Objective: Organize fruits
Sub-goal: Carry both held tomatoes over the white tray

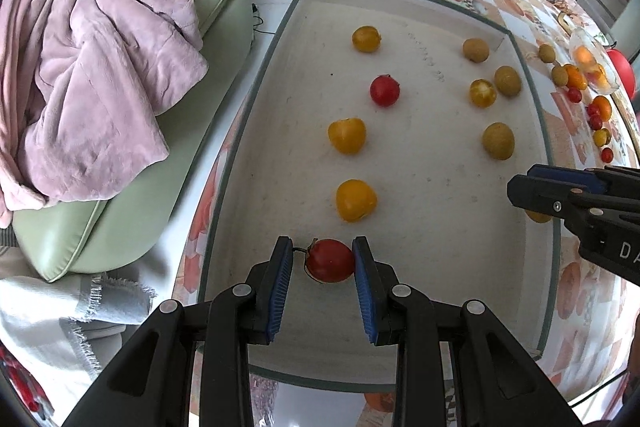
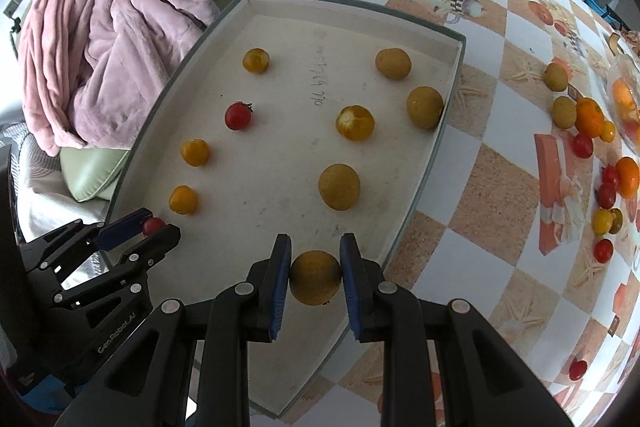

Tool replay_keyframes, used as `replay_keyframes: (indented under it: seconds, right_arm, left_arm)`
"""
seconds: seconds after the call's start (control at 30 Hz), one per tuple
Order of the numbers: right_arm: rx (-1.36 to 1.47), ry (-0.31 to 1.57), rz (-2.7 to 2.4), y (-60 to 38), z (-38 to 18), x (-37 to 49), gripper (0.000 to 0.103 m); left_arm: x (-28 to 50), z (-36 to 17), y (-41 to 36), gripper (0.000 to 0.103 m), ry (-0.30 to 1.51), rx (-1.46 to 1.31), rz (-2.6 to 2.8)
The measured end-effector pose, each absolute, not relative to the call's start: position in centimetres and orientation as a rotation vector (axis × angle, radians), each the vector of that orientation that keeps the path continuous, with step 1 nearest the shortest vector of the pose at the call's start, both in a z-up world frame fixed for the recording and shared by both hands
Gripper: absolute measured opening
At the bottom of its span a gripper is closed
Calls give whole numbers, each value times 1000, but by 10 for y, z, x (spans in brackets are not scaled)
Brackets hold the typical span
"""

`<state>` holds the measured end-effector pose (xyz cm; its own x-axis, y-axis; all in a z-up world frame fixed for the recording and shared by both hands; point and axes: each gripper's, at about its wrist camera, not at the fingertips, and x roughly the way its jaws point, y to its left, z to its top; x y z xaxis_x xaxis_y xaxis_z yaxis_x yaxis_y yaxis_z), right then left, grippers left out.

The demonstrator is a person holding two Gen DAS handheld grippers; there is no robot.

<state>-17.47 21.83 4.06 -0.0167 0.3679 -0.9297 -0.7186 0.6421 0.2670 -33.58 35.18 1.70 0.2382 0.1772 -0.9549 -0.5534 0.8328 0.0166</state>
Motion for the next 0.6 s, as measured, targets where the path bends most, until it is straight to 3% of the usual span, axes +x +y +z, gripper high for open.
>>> replay_keyframes:
  seconds: [0.6]
  right_arm:
    - [-370,1344,877,235,20,-178,30]
  left_arm:
    - [-332,13,347,34,1247,-278,506]
